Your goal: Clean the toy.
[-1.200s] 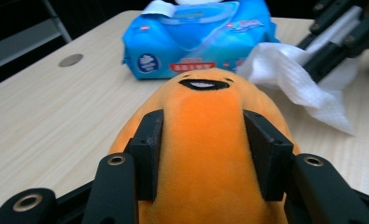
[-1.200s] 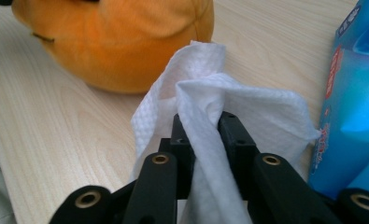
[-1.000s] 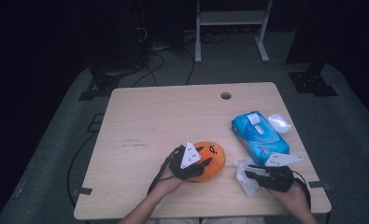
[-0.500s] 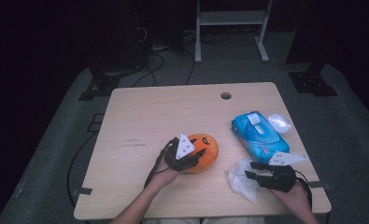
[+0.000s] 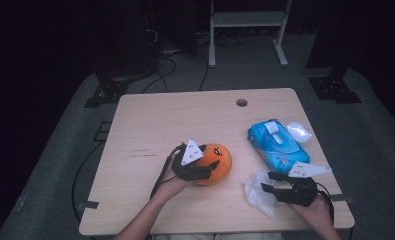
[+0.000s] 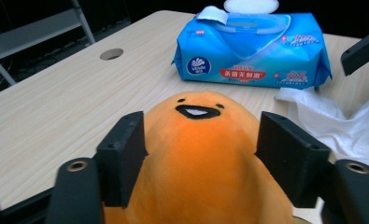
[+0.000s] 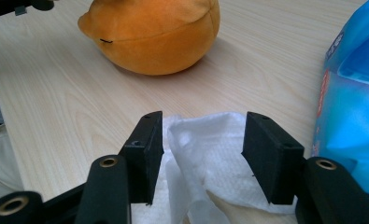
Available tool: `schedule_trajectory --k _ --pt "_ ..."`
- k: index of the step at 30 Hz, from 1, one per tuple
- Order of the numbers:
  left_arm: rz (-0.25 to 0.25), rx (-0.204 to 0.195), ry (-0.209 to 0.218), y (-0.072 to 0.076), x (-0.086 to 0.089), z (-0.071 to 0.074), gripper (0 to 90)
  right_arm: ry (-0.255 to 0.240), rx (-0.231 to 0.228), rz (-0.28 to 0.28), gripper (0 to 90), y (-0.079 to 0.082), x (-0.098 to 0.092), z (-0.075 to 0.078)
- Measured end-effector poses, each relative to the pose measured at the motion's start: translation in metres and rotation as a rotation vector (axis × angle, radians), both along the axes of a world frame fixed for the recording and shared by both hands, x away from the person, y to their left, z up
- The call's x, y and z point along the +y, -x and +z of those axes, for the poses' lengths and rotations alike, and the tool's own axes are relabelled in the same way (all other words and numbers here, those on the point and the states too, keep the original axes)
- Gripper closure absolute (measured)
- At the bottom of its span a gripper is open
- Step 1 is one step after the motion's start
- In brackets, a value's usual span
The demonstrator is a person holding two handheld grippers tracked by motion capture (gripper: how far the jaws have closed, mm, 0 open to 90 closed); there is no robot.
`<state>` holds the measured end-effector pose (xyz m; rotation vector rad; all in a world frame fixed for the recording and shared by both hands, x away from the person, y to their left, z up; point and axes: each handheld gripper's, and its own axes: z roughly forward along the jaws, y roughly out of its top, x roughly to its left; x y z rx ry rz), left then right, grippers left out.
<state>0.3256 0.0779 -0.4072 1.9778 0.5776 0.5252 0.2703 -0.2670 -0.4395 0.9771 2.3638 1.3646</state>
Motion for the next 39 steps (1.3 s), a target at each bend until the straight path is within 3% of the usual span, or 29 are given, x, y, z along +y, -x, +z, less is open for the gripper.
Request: schedule_trajectory --k 15,39 --pt "0.035 0.027 0.047 0.01 0.035 0.007 23.3 0.009 0.01 -0.007 42.4 -0.002 0.002 -0.001" --pt "0.113 0.054 0.048 0.028 0.084 -0.001 19.0 0.002 0.02 -0.015 38.1 -0.003 0.0 -0.001"
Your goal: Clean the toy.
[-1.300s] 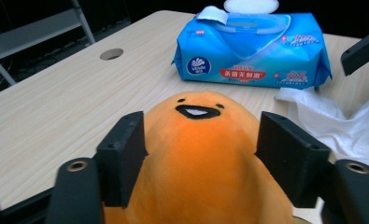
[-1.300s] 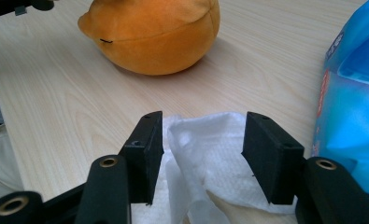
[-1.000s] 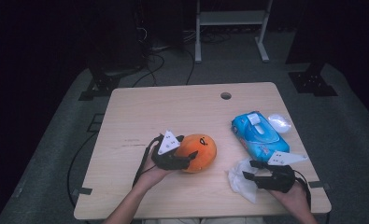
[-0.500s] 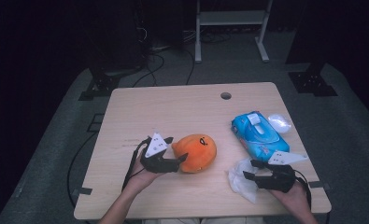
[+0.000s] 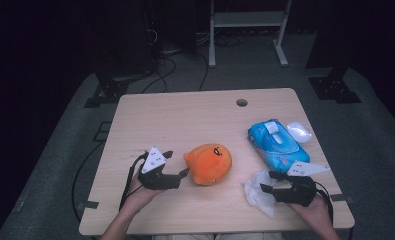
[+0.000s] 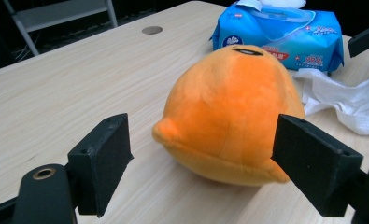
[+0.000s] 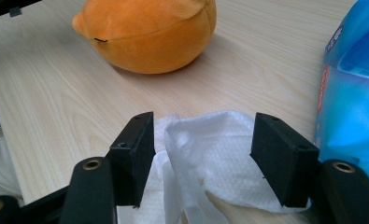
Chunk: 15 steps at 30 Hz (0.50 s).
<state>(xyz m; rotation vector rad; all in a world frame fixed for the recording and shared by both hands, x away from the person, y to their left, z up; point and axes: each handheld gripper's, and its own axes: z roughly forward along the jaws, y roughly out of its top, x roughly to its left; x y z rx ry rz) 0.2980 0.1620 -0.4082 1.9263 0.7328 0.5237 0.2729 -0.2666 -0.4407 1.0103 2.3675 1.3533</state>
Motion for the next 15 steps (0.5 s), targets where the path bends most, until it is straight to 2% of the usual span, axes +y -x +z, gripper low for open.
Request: schedule_trajectory --k 15 --pt "0.05 0.027 0.008 0.011 0.025 -0.011 18.1 -0.009 0.012 -0.012 36.3 0.0 -0.005 0.0"
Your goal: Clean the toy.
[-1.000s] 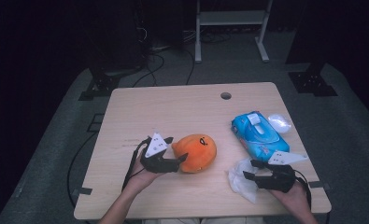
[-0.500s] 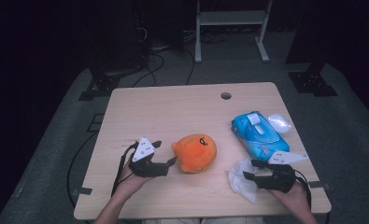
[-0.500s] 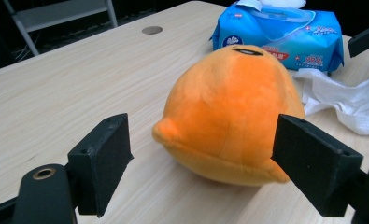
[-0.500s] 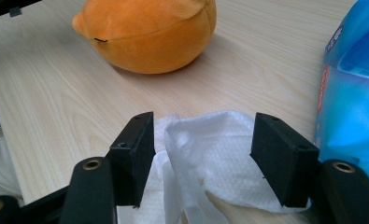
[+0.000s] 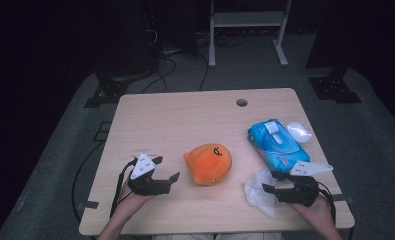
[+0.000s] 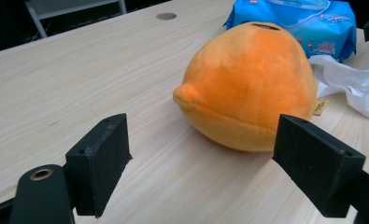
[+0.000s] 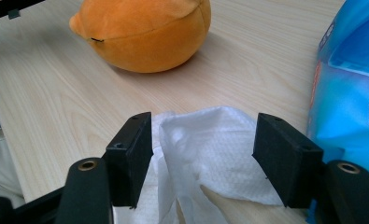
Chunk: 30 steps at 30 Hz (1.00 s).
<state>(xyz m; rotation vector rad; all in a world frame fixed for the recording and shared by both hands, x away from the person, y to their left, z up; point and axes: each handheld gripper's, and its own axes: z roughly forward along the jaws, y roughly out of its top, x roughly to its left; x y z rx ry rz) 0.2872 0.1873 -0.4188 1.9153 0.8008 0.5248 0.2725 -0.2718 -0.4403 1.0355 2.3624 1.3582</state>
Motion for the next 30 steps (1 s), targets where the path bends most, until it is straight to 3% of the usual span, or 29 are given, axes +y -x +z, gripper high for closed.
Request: schedule_trajectory --k 15,30 --pt "0.055 0.032 0.033 0.008 0.02 -0.015 16.7 0.006 0.008 0.012 36.1 0.0 0.002 0.0" --pt "0.057 0.048 0.002 0.01 0.021 -0.029 13.9 0.009 0.004 0.023 35.4 0.005 0.001 -0.001"
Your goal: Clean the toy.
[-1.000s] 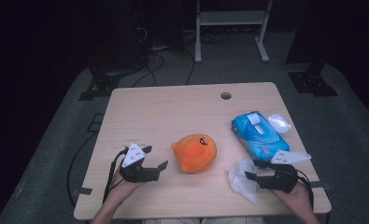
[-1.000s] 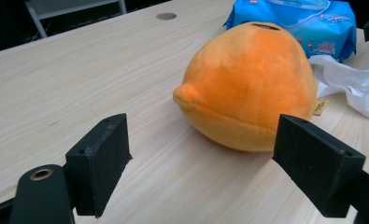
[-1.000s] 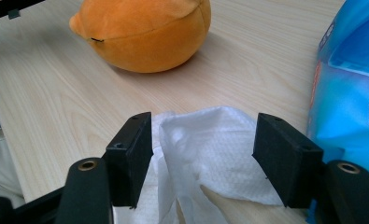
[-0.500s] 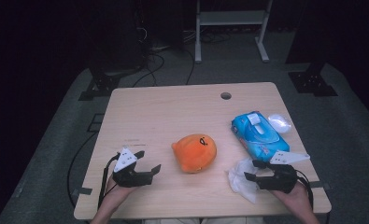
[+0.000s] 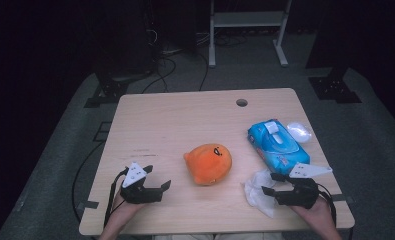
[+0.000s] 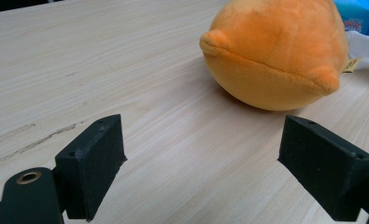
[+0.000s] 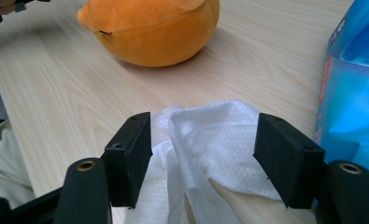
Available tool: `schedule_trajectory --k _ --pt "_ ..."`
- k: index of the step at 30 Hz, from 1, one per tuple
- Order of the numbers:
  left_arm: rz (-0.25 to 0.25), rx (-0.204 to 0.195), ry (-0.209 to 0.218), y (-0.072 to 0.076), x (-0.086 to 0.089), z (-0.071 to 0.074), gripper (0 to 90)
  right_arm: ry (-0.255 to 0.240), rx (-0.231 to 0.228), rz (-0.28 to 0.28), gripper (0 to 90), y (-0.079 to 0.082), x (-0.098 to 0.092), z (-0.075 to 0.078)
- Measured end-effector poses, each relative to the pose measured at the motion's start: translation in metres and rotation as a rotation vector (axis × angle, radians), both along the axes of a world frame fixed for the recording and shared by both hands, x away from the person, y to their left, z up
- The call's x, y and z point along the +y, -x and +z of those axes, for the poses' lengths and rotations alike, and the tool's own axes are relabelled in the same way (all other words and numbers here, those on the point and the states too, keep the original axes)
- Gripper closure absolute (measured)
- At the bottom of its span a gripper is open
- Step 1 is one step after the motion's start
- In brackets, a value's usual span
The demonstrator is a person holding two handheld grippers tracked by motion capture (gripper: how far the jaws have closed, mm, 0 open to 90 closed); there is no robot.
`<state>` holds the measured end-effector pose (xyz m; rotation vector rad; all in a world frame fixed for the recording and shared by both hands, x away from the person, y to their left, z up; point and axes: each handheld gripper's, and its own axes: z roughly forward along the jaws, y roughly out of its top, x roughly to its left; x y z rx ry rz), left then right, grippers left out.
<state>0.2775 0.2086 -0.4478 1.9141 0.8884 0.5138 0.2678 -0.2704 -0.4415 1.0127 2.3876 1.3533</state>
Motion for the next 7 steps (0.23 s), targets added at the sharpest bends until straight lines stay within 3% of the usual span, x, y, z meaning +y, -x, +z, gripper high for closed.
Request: schedule_trajectory --k 3,7 --pt "-0.002 0.005 -0.027 0.0001 -0.0015 -0.0029 12.9 -0.001 -0.001 0.002 35.1 0.0 0.0002 -0.0003" --pt "0.005 0.001 -0.031 0.0015 0.0004 -0.003 12.6 -0.011 -0.007 0.009 34.8 0.0011 0.0032 0.0009"
